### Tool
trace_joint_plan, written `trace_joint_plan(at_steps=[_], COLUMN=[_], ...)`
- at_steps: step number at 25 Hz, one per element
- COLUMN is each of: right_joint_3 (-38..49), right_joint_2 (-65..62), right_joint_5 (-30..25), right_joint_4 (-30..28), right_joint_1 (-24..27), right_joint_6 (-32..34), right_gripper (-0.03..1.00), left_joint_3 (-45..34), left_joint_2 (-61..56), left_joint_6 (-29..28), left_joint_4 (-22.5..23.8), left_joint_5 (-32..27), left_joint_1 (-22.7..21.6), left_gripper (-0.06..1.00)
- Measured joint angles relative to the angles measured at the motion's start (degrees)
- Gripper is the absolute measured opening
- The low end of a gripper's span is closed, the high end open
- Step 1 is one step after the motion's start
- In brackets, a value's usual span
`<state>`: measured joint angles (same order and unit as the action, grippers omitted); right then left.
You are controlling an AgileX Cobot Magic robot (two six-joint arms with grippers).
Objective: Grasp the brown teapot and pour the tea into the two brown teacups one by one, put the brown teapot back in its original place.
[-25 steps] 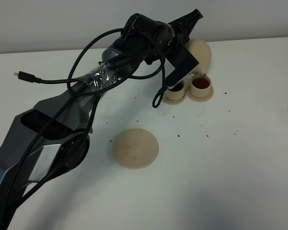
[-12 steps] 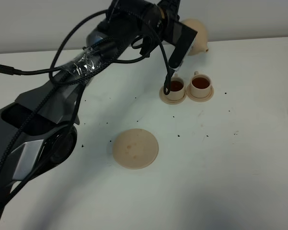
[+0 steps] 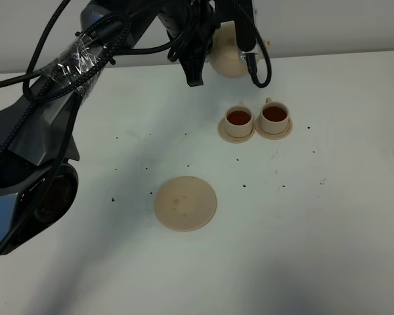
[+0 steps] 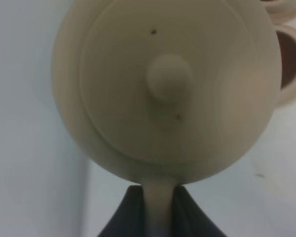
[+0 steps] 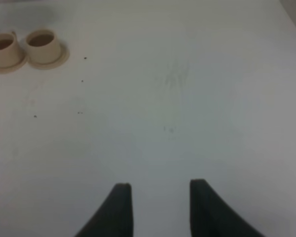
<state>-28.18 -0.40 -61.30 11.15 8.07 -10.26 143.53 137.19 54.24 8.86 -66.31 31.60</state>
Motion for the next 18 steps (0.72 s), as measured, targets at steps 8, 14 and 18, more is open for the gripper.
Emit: trace_joint_plan(at_steps=[8, 14, 18], right_joint_3=[0.00, 0.00, 0.00], right_joint_2=[0.00, 0.00, 0.00], right_joint_5=[0.00, 0.00, 0.00], right_joint_4=[0.04, 0.04, 0.04], right_joint_1=[0.00, 0.00, 0.00], right_joint_6=[0.05, 0.00, 0.00], right_gripper=[0.31, 0.31, 0.31], left_joint_3=[0.00, -0.14, -1.90], left_joint_2=[-0.11, 0.72, 2.69], left_joint_6=[-23.67, -30.29, -31.65], left_joint_4=[-1.55, -5.75, -7.23], left_joint_5=[-1.99, -1.94, -1.89], left_joint_1=[0.00, 0.54, 3.04], left_gripper=[0.15, 0.15, 0.15])
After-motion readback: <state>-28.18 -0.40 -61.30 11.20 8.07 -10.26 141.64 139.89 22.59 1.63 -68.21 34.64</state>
